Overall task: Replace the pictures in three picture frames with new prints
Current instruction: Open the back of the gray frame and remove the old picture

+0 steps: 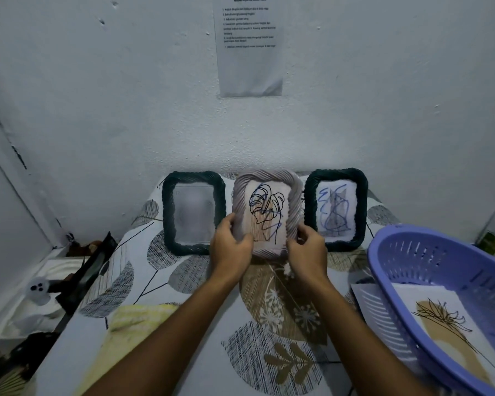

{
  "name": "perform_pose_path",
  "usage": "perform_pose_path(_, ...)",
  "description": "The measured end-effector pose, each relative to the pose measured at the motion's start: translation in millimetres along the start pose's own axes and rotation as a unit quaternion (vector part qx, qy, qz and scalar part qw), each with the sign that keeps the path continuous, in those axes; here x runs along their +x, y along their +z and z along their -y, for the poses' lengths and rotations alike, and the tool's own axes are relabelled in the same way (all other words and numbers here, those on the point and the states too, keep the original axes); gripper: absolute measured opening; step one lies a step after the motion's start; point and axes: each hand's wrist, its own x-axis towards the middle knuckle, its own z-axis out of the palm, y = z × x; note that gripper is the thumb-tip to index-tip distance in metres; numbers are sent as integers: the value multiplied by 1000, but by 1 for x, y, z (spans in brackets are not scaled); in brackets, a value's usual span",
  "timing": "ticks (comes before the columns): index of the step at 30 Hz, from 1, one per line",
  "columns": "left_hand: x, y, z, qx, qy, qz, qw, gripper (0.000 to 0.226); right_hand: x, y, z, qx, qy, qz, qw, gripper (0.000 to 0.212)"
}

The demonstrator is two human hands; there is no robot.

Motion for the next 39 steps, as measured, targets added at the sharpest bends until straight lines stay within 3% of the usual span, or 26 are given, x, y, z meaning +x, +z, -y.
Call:
perform_pose_path(5, -18, -32, -6, 4, 24, -39, 999, 46, -27, -18, 7, 39, -42, -19, 998, 30)
perform_pose_path(9, -33, -55, -14, -13, 28, -61, 998, 41, -49, -31, 12, 74, -28, -3, 997, 27)
perform_pose_path(17, -79, -91, -19, -101, -16, -7, 995, 32, -90, -55, 17, 215, 86, 94, 968, 41)
perform_pose_path(24, -102, -100, -10, -120, -72, 31, 990, 34, -117, -72, 23, 307, 120, 164, 930, 33)
perform_pose_path(26, -105, -98, -9, -99, -64, 22, 993, 30, -121, -74, 26, 311, 105, 165, 930, 32)
perform_pose_path(30, -113, -89, -28, -13, 47, -24, 999, 18, -132, -71, 36, 237, 29, 142, 961, 28)
perform_pose_path(33, -123, -75, -59, -21, 116, 15, 993, 4, -142, -60, 40, 121, -71, 79, 987, 23)
perform_pose_path(36, -128, -64, -80, -15, 105, 46, 993, 18, -150, -51, 41, 75, -138, 49, 986, 6)
perform_pose_path(39, -127, -63, -85, -23, 71, 46, 996, 20, -157, -45, 41, 14, -183, 29, 983, 9)
